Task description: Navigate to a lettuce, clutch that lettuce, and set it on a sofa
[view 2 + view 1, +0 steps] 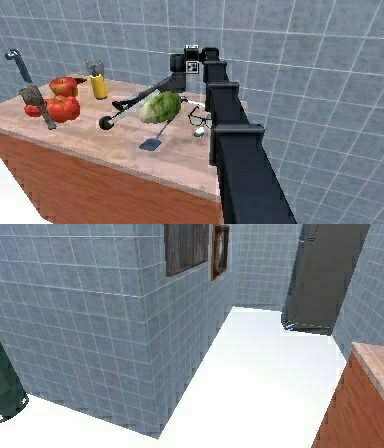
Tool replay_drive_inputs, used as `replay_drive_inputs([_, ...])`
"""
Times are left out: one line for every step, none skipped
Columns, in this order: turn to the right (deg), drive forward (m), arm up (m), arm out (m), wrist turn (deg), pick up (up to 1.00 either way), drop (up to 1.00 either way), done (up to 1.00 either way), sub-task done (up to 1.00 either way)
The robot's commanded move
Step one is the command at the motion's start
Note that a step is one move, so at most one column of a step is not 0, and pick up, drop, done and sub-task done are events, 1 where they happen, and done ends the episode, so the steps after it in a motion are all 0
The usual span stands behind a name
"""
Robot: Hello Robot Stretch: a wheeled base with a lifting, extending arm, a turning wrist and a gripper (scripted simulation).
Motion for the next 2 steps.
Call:
replay_drive_inputs([0.0,0.00,0.00,0.00,45.0,0.00,0.00,0.00,0.00])
replay_drive_inputs([0.0,0.00,0.00,0.00,3.0,0.00,0.00,0.00,0.00])
